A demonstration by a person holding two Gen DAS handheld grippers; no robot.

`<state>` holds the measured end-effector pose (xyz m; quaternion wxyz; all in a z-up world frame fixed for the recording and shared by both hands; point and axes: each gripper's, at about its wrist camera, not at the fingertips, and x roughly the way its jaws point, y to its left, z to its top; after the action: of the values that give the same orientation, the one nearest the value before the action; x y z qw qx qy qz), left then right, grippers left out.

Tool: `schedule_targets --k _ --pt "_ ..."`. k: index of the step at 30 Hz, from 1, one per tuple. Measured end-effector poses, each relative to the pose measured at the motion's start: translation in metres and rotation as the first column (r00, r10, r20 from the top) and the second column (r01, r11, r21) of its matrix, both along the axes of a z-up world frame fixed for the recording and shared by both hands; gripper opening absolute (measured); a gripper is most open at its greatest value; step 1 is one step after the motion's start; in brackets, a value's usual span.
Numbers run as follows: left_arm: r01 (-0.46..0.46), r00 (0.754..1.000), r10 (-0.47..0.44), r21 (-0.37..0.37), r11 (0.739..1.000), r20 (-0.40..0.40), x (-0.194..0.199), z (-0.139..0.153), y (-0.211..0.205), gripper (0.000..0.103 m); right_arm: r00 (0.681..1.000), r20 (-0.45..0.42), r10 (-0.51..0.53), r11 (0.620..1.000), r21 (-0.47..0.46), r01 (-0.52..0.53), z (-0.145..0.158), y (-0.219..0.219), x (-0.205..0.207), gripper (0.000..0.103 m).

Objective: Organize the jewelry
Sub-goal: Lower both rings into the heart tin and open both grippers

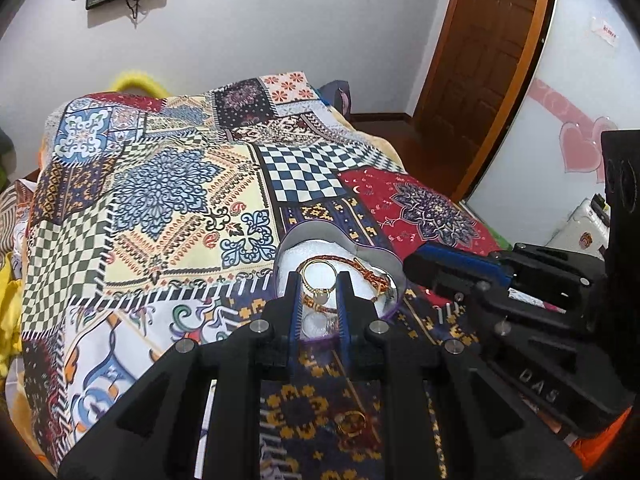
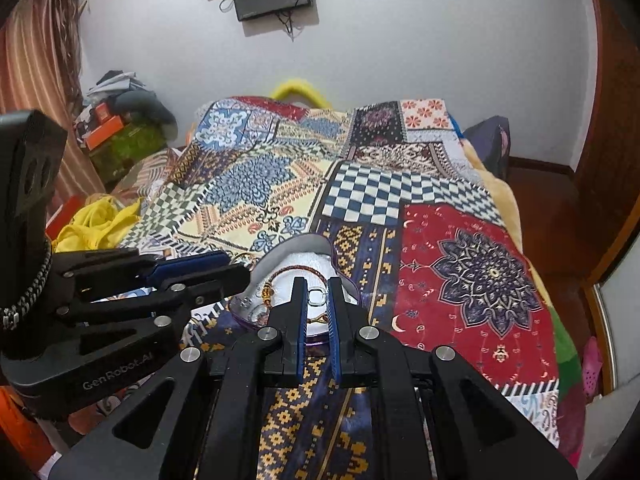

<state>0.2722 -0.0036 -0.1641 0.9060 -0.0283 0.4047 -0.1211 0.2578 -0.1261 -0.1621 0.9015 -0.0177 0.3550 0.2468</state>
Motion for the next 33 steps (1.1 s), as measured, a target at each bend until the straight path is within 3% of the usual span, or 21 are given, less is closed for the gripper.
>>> schedule_targets --k 14,33 --pt "0.032 0.999 -0.033 -0.01 0.999 -0.04 0.019 -0.015 -0.003 0.015 0.999 -0.033 0.031 1.0 -0.003 -0.031 -0.006 0.005 0.021 0.008" --pt "-0.038 0.999 0.038 0.013 0.999 0.013 -0.005 0.004 0.02 0.017 0.994 -0.097 0.046 0.999 -0.017 -0.048 -0.016 0.013 0.029 0.01"
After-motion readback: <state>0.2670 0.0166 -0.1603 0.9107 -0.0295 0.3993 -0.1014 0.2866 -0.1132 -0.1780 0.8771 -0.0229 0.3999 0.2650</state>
